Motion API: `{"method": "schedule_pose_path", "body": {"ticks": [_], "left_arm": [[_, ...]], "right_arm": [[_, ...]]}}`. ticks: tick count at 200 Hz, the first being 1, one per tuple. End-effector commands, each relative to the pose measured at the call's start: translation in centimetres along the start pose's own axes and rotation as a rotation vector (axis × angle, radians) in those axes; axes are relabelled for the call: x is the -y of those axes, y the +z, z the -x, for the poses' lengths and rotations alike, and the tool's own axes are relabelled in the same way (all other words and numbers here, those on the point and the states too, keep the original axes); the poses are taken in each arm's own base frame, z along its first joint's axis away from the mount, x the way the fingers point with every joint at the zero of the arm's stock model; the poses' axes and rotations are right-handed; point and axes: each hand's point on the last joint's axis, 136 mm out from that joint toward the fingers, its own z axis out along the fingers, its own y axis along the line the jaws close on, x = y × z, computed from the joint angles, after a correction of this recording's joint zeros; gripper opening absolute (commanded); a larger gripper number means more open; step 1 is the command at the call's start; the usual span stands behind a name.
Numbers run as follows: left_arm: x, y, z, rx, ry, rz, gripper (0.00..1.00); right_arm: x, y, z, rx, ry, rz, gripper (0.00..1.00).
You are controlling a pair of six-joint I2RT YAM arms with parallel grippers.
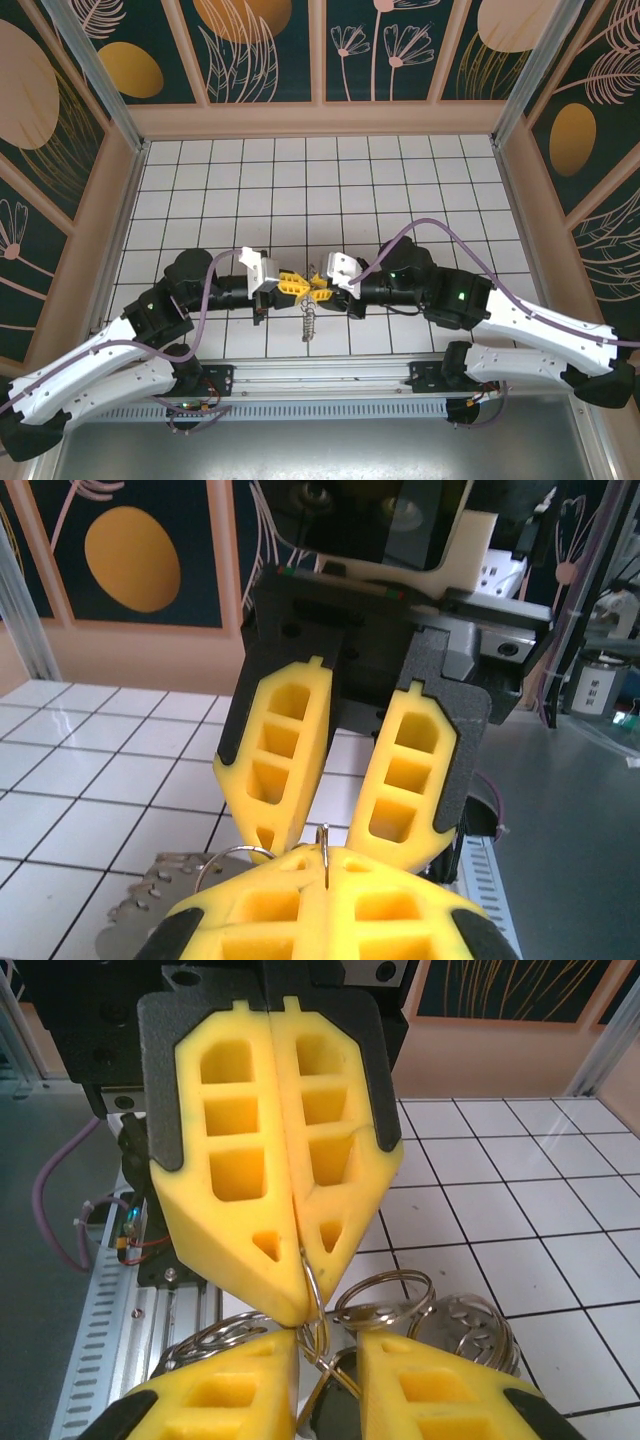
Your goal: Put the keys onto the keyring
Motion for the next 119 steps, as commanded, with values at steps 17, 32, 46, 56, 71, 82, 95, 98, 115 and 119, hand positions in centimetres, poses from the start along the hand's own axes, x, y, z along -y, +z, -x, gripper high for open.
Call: {"method": "schedule_pose_path", "body": {"ticks": [17, 32, 46, 56, 71, 82, 95, 98, 115, 119], "left_arm": [[1.8, -0.5, 2.9, 0.143, 0.036, -0.089, 0.00], [1.9, -0.5, 2.8, 0.149, 0.033, -0.096, 0.00], [2.0, -0.5, 2.7, 0.156, 0.029, -0.101, 0.00], [2.0, -0.5, 2.7, 0.157, 0.027, -0.102, 0.00], [2.0, -0.5, 2.6, 0.155, 0.024, -0.100, 0.00], [2.0, -0.5, 2.7, 0.158, 0.024, -0.100, 0.00], [2.0, -0.6, 2.9, 0.164, 0.026, -0.101, 0.00], [2.1, -0.7, 3.0, 0.167, 0.029, -0.100, 0.00], [2.2, -0.9, 3.4, 0.183, 0.036, -0.100, 0.00], [2.2, -0.9, 3.5, 0.186, 0.036, -0.099, 0.00]], "right_arm": [[0.0, -0.8, 1.9, 0.106, -0.006, -0.010, 0.18], [0.0, -1.0, 2.3, 0.131, -0.014, -0.010, 0.16], [-0.2, -1.2, 2.6, 0.149, -0.019, -0.004, 0.15], [-0.3, -1.3, 2.8, 0.161, -0.022, 0.001, 0.16], [-0.5, -1.2, 2.8, 0.165, -0.021, 0.014, 0.18], [-0.7, -1.2, 2.7, 0.163, -0.022, 0.023, 0.20], [-0.7, -1.2, 2.7, 0.161, -0.020, 0.025, 0.20], [-0.7, -1.2, 2.7, 0.159, -0.019, 0.023, 0.20], [-0.4, -1.2, 2.4, 0.147, -0.011, 0.010, 0.17], [-0.4, -1.2, 2.3, 0.142, -0.009, 0.009, 0.17]]}}
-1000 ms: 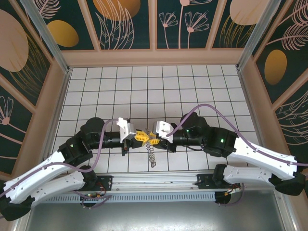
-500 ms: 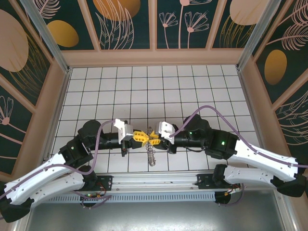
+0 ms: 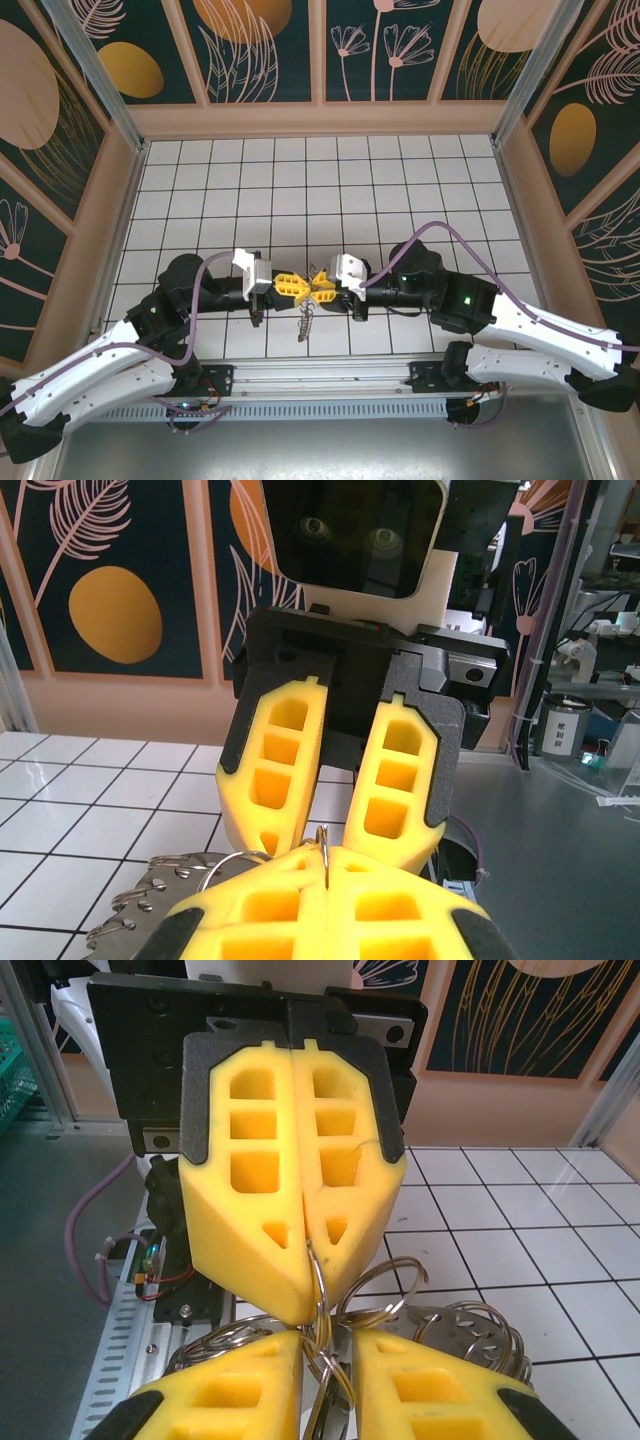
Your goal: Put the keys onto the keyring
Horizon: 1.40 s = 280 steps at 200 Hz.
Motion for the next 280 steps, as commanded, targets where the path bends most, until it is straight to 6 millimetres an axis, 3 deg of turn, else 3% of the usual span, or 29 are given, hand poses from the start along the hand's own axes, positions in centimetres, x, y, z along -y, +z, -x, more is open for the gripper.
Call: {"method": "schedule_pose_path", "body": {"ticks": [1, 104, 152, 189, 209, 247, 280], "left_arm": [[1.3, -0.5, 2.3, 0.082, 0.037, -0.052, 0.00], [1.6, -1.5, 4.2, 0.273, 0.025, -0.052, 0.00], [1.2, -1.8, 4.9, 0.338, 0.022, -0.036, 0.00], [0.9, -1.8, 5.1, 0.351, 0.022, -0.019, 0.00], [0.7, -1.7, 5.1, 0.348, 0.025, -0.004, 0.00], [0.3, -1.7, 5.3, 0.330, 0.043, 0.024, 0.00], [-0.3, -1.5, 4.6, 0.267, 0.066, 0.061, 0.00]], "right_arm": [[0.3, -0.3, 0.8, 0.041, 0.004, -0.018, 0.17], [-0.4, 0.2, 1.3, 0.079, 0.004, 0.027, 0.19], [-0.6, 0.1, 1.5, 0.101, 0.004, 0.036, 0.07], [-0.9, 0.7, 1.3, 0.090, 0.006, 0.060, 0.06], [-1.2, 0.8, 1.2, 0.087, 0.006, 0.079, 0.11], [-1.1, -0.1, 1.5, 0.102, 0.014, 0.060, 0.31], [-0.5, -1.9, 2.1, 0.133, 0.022, -0.003, 0.36]]}}
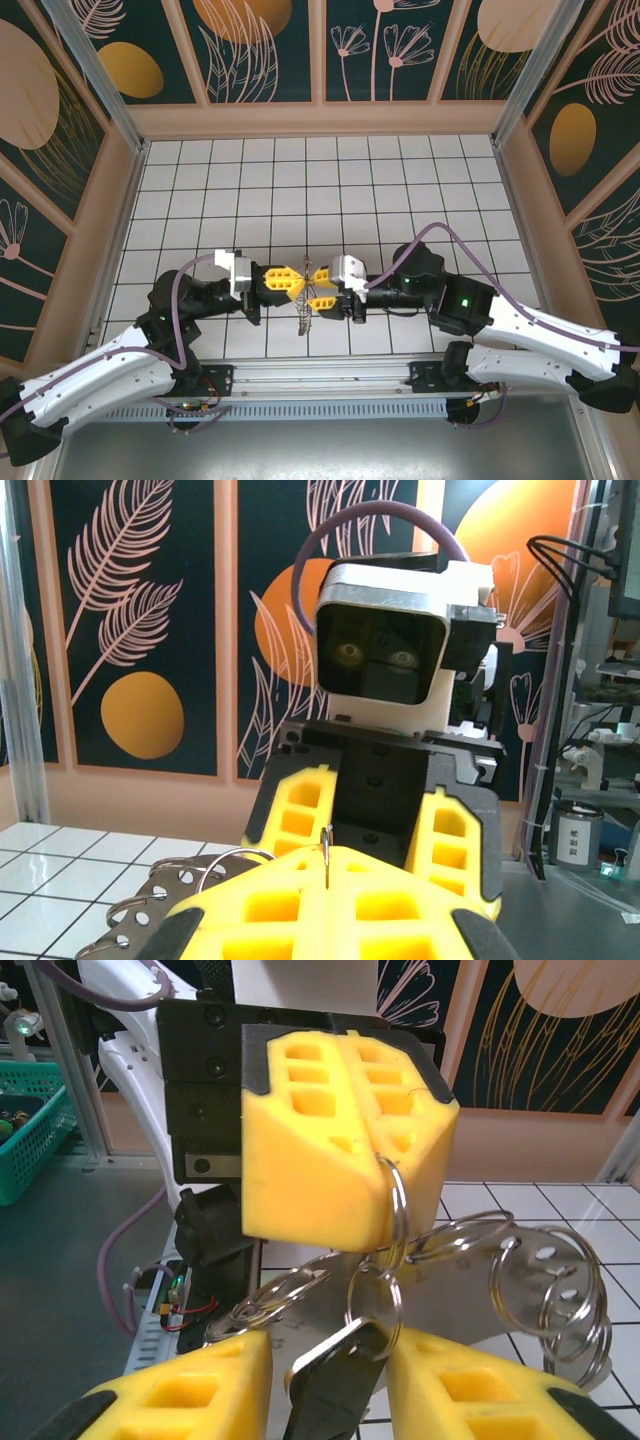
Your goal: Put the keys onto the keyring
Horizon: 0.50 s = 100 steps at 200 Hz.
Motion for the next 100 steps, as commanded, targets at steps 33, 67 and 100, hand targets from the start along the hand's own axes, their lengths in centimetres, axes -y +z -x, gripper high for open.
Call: {"method": "schedule_pose_path", "body": {"ticks": [33, 67, 100], "left_arm": [[-0.1, 0.1, 1.8, -0.039, 0.091, 0.035, 0.00], [0.2, 0.0, 1.4, -0.084, 0.095, 0.020, 0.00], [0.7, 0.1, 1.0, -0.101, 0.083, -0.015, 0.00]], "right_arm": [[1.4, -2.8, 2.2, 0.058, -0.009, -0.124, 0.36], [1.3, -2.4, 2.6, 0.062, -0.035, -0.112, 0.35], [1.1, -1.3, 2.7, 0.070, -0.057, -0.076, 0.31]]}}
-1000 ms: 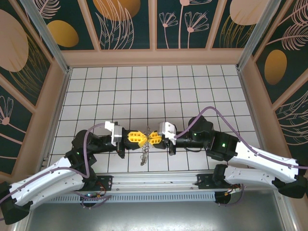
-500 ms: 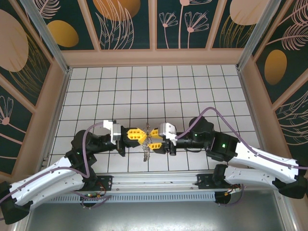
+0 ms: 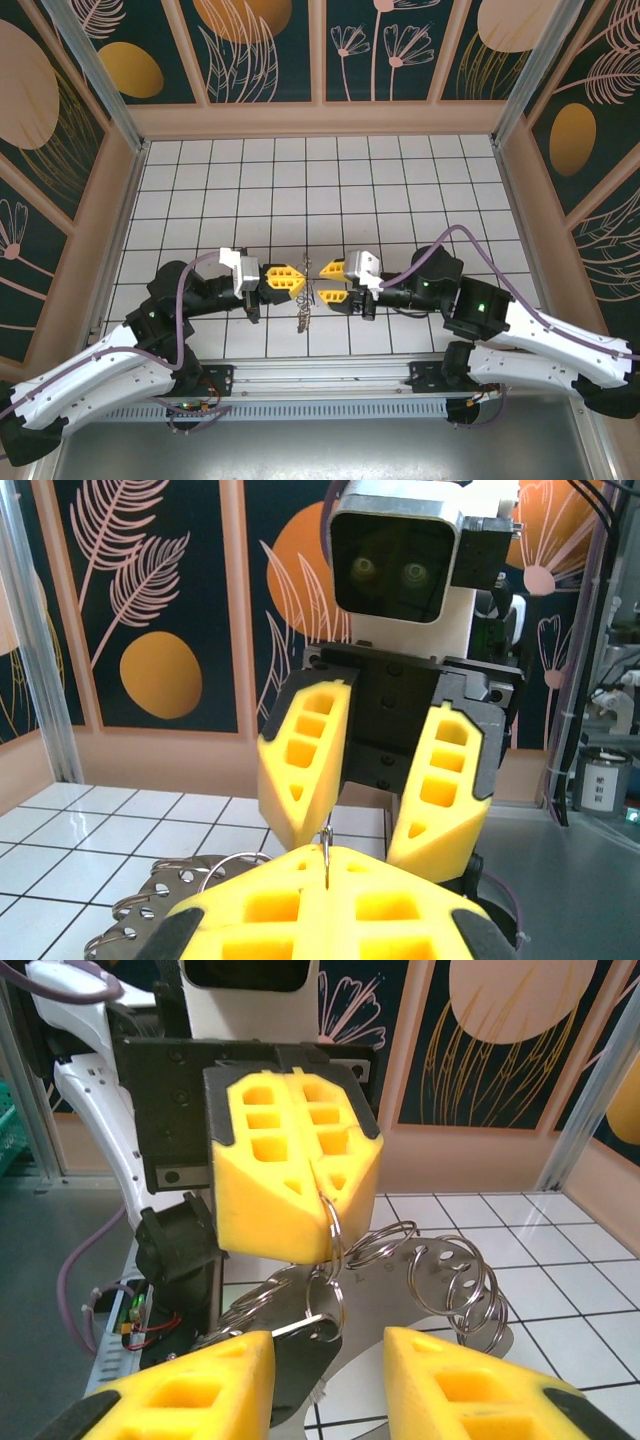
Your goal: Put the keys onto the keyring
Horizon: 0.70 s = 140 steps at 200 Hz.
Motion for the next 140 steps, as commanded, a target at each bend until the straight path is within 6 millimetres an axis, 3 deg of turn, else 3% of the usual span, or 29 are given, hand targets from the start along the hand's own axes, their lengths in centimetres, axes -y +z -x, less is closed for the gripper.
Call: {"method": "schedule_pose_path", "body": {"ticks": [1, 72, 140], "left_arm": [[0.94, -0.10, 1.59, 0.026, 0.038, -0.041, 0.00], [1.33, 0.17, 1.17, 0.014, 0.032, -0.074, 0.00], [1.25, 0.06, 1.37, 0.015, 0.029, -0.064, 0.00]], "right_arm": [[-0.18, 0.25, 1.79, 0.050, -0.035, 0.020, 0.31], [-0.27, 0.98, 1.97, 0.068, -0.034, 0.036, 0.25], [-0.23, 1.08, 1.62, 0.046, -0.033, 0.035, 0.00]]}}
